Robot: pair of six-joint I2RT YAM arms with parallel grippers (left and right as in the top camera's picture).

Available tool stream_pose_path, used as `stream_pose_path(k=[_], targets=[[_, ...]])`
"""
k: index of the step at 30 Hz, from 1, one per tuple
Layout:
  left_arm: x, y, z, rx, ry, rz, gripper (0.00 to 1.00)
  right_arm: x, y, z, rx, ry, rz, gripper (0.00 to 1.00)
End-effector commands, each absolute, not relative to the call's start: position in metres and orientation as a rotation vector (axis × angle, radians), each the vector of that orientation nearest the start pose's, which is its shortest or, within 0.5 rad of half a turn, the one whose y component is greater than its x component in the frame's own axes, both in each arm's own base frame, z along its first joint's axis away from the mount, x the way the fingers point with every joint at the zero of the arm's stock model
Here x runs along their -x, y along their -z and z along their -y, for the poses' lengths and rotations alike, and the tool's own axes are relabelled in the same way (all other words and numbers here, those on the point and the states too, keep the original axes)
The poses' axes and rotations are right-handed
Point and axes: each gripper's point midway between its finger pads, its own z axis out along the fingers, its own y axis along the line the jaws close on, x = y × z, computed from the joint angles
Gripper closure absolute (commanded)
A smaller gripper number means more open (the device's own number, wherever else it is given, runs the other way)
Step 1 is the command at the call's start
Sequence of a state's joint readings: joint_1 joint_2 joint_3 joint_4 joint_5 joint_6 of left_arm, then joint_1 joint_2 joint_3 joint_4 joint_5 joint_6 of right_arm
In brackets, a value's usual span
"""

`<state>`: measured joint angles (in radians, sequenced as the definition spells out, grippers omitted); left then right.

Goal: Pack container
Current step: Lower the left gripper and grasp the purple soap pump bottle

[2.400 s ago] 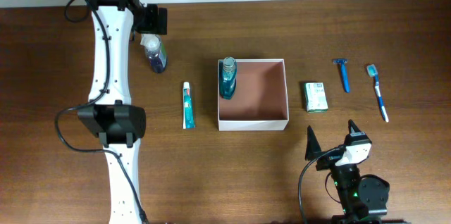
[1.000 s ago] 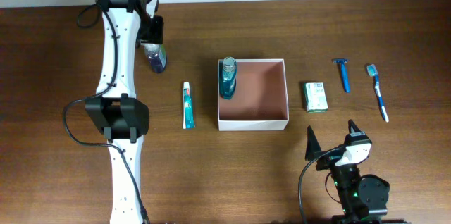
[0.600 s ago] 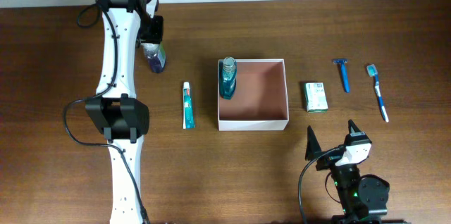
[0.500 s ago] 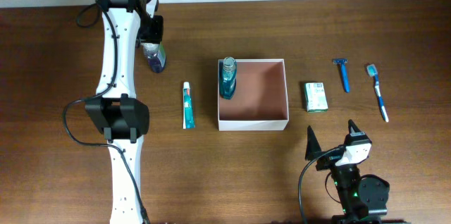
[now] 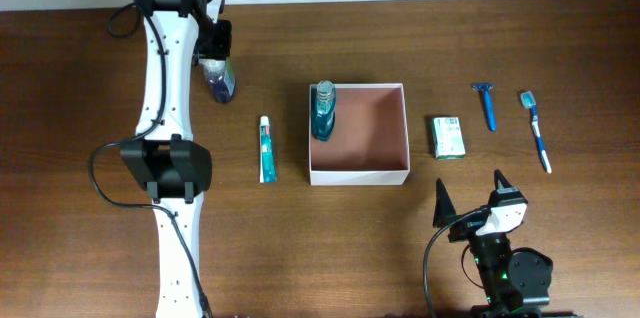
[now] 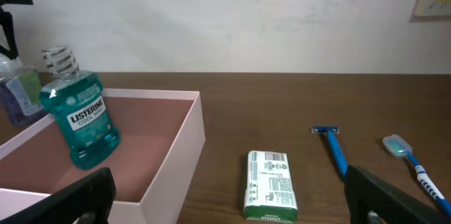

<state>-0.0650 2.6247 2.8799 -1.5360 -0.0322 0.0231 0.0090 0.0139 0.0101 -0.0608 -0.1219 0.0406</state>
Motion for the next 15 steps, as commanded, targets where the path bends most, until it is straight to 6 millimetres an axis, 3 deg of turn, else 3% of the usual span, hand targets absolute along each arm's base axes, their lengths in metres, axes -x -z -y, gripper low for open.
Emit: stream_pose_path(k=[1,7,15], targets=[[-0.5386,-0.1252,0.0285,-0.128,-0.036,-2.863,0.62,-0.2448,-0.1590,-0.0226,0.072,-0.132,-1.635,0.01],[-0.5345,-0.1241,0.0282,-0.129,-0.037,-2.880,0.64,-0.2448,-0.1589,-0.0226,0.072,-0.131,-1.636,0.01],[-0.5342,-0.1240,0.0283,-0.129,-0.037,-2.882,0.75,-0.2448,-0.1589,-0.0226,0.072,-0.132,-1.636,0.01]])
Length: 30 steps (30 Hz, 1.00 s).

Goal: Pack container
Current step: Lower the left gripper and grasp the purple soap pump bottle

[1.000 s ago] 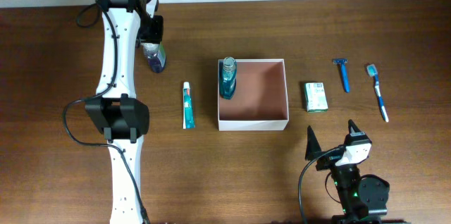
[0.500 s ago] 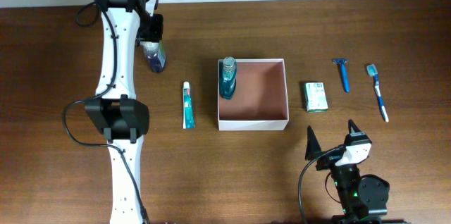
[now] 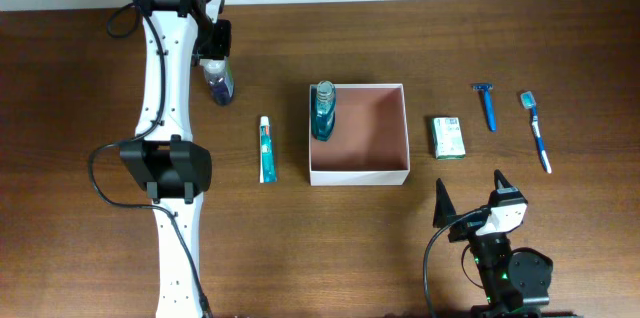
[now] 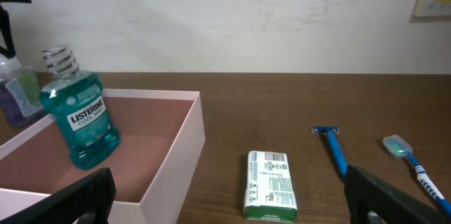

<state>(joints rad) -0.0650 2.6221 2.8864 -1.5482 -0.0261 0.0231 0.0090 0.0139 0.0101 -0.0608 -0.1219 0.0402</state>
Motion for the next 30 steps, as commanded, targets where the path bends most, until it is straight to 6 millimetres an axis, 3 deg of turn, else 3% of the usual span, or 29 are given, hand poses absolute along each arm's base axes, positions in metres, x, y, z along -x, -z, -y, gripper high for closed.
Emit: stream_pose_path(k=[1,18,30], targets=[[-0.534,-0.124,0.028,-0.129,-0.037,-2.882,0.75,-0.245,-0.159,-0.023,0.072,-0.132,-1.636,0.01],[-0.531,-0.125,0.028,-0.129,-0.036,-2.891,0.80,-0.245,-0.159,-0.023,0.072,-0.131,-1.635,0.01],[-0.533,-0.151,0.028,-0.087,-0.027,-2.829,0.89,-0.245,-0.159,-0.023,0.072,-0.132,-1.635,0.01]])
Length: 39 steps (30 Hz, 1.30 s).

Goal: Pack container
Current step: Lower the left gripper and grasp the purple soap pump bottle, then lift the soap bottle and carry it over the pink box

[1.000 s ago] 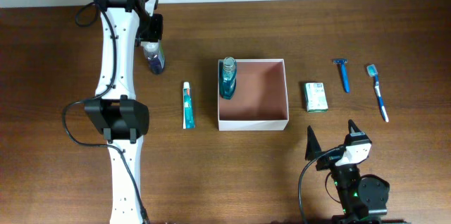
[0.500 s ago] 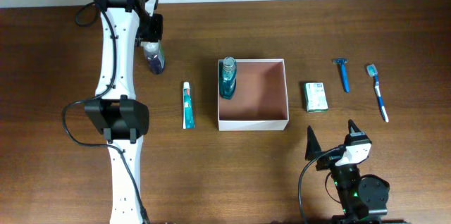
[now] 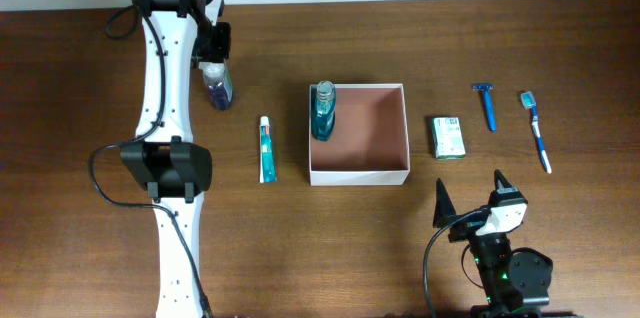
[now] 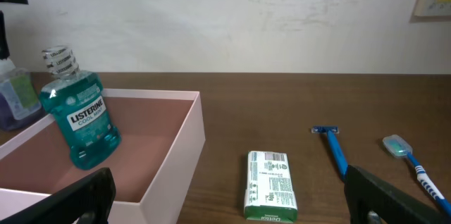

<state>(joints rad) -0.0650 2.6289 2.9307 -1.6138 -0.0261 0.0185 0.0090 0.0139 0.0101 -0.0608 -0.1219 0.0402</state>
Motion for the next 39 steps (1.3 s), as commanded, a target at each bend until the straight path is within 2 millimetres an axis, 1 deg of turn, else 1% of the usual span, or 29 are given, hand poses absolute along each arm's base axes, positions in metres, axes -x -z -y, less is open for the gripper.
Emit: stream_pose_path(k=[1,4,7,10,14,16,18,21,26,28,32,33,34,39], targets=[[-0.532,-0.152,0.028,-0.087,-0.027,-2.828,0.90,-0.245,-0.159,-0.023,0.072,-0.132,-1.635,0.01],[-0.530,-0.153,0.028,-0.082,-0.027,-2.833,0.93,-0.245,-0.159,-0.023,0.072,-0.132,-1.635,0.02],[-0.527,-0.152,0.029,-0.069,-0.016,-2.846,0.93,-0.245,-0.159,-0.023,0.072,-0.132,-1.636,0.01],[-0.526,-0.154,0.040,-0.081,0.070,-2.846,0.93,-0.245,-0.159,-0.023,0.072,-0.132,-1.635,0.01],[-0.527,-0.167,0.050,-0.094,0.150,-2.808,0.93,-0.245,-0.159,-0.023,0.072,-0.131,-1.635,0.01],[-0.527,-0.178,0.051,-0.094,0.152,-2.778,0.93,-0.245,-0.159,-0.023,0.072,-0.131,-1.635,0.01],[-0.527,-0.194,0.053,-0.100,0.152,-2.738,0.93,-0.245,-0.159,-0.023,0.072,-0.132,-1.636,0.01],[-0.525,-0.225,0.056,-0.110,0.154,-2.658,0.93,-0.245,-0.159,-0.023,0.072,-0.132,-1.635,0.01],[-0.516,-0.285,0.065,-0.071,0.184,-2.514,0.93,-0.245,-0.159,-0.023,0.072,-0.132,-1.635,0.01],[-0.509,-0.309,0.074,-0.087,0.199,-2.459,0.94,-0.245,-0.159,-0.023,0.072,-0.132,-1.636,0.01],[-0.489,-0.356,0.106,-0.171,0.237,-2.339,0.94,-0.245,-0.159,-0.023,0.072,-0.132,-1.635,0.01],[-0.482,-0.372,0.120,-0.206,0.255,-2.295,0.94,-0.245,-0.159,-0.023,0.072,-0.132,-1.635,0.01],[-0.477,-0.381,0.128,-0.226,0.267,-2.268,0.94,-0.245,-0.159,-0.023,0.072,-0.132,-1.635,0.01],[-0.443,-0.436,0.187,-0.362,0.352,-2.093,0.94,-0.245,-0.159,-0.023,0.072,-0.132,-1.635,0.01]])
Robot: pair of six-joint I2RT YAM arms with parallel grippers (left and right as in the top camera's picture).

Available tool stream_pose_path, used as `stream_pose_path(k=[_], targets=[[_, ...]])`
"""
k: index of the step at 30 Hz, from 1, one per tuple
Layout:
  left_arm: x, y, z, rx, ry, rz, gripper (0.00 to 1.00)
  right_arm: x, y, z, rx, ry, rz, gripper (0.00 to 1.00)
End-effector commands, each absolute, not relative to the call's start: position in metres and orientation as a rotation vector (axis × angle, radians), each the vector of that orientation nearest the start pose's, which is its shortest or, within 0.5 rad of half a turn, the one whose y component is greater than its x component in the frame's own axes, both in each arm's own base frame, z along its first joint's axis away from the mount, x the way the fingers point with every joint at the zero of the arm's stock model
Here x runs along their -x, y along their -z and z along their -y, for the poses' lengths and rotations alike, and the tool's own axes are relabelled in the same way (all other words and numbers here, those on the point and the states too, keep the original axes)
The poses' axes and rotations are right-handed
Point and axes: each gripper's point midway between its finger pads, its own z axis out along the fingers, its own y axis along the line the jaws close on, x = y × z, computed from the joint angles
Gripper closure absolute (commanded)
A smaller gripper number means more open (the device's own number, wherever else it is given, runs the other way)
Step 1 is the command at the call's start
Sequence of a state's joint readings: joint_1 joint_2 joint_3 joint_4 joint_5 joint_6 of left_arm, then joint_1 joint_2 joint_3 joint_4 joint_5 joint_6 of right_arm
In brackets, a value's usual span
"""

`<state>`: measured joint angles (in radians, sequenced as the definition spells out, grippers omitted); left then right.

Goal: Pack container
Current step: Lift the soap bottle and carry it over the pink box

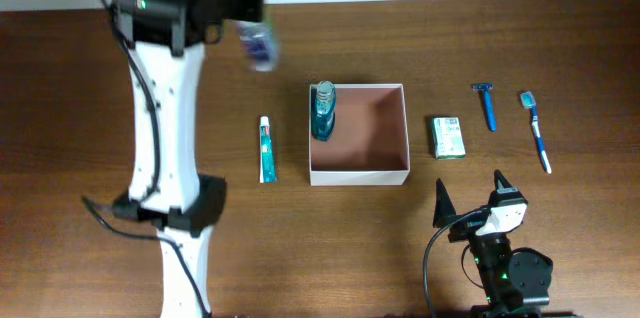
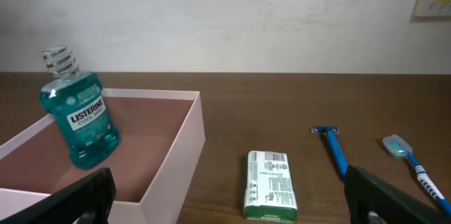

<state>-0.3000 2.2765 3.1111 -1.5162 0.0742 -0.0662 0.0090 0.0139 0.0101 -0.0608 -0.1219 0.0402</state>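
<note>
The pink-lined white box (image 1: 400, 173) sits mid-table, its near wall (image 2: 176, 160) low in the right wrist view. A teal mouthwash bottle (image 1: 322, 110) (image 2: 77, 122) stands upright in the box's left side. My left gripper (image 1: 252, 20) is raised at the back, left of the box, shut on a small purple-blue bottle (image 1: 259, 48) that hangs blurred in the air. My right gripper (image 1: 470, 203) (image 2: 229, 213) rests open at the front edge, with nothing between its fingers.
A toothpaste tube (image 1: 266, 150) lies left of the box. To its right lie a green soap pack (image 1: 448, 137) (image 2: 270, 185), a blue razor (image 1: 487, 105) (image 2: 331, 146) and a toothbrush (image 1: 535, 130) (image 2: 412, 164). The raised left arm (image 1: 160, 138) spans the left side.
My left arm has risen and swung right, and the small bottle is now in the air nearer the box. The bottle has left the right wrist view. The right arm is unchanged.
My left gripper stood around the small bottle on the table at the back left for the first two moments. Then the bottle had shifted slightly back. Now it is lifted off the table and nearer the box.
</note>
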Motion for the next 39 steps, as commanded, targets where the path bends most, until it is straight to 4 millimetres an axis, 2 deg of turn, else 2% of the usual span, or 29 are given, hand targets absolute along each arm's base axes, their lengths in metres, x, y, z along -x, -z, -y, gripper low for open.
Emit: stream_pose_path(k=[1,4,7,14,27,34,39], targets=[[-0.434,-0.446,0.199,-0.388,0.370,-2.062,0.94,-0.245,-0.159,-0.023,0.072,-0.131,-1.636,0.01],[-0.416,-0.462,0.227,-0.442,0.394,-1.998,0.94,-0.245,-0.159,-0.023,0.072,-0.131,-1.635,0.01],[-0.405,-0.466,0.247,-0.465,0.368,-1.976,0.94,-0.245,-0.159,-0.023,0.072,-0.132,-1.636,0.01],[-0.391,-0.443,0.291,-0.572,0.393,-2.016,0.94,-0.245,-0.159,-0.023,0.072,-0.132,-1.635,0.01],[-0.402,-0.364,0.341,-0.699,0.369,-2.175,0.93,-0.245,-0.159,-0.023,0.072,-0.132,-1.635,0.01],[-0.415,-0.311,0.353,-0.737,0.324,-2.282,0.93,-0.245,-0.159,-0.023,0.072,-0.132,-1.636,0.01],[-0.418,-0.278,0.354,-0.764,0.286,-2.359,0.93,-0.245,-0.159,-0.023,0.072,-0.132,-1.635,0.01]])
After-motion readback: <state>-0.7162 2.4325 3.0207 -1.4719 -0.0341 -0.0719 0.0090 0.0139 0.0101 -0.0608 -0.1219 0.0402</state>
